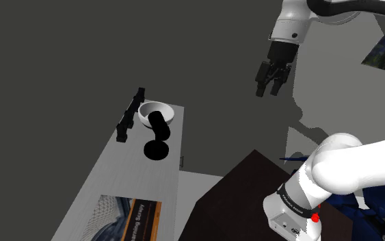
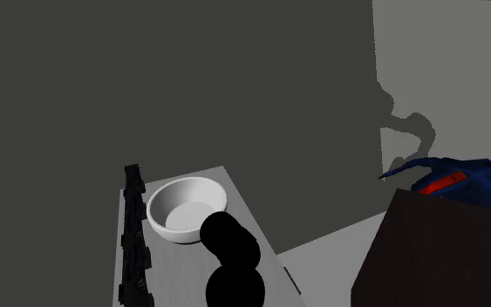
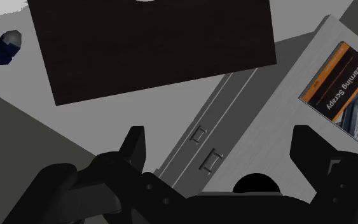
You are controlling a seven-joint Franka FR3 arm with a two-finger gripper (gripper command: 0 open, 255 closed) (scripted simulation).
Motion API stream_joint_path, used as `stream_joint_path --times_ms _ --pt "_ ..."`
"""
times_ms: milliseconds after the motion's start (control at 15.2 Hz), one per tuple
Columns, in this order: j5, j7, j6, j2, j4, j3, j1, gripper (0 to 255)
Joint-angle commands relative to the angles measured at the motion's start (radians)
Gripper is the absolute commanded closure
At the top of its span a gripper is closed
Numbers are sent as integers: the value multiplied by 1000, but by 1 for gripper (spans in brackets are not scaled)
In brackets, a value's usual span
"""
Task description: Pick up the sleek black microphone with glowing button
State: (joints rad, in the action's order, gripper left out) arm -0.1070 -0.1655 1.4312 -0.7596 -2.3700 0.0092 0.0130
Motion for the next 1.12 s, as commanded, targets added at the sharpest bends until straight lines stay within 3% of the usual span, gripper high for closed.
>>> stream_joint_path --times_ms 0,594,1056 --pt "0 0 0 0 0 0 0 0" --pt "11 -153 265 260 42 165 -18 0" --pt "102 -303 419 515 155 274 -14 0"
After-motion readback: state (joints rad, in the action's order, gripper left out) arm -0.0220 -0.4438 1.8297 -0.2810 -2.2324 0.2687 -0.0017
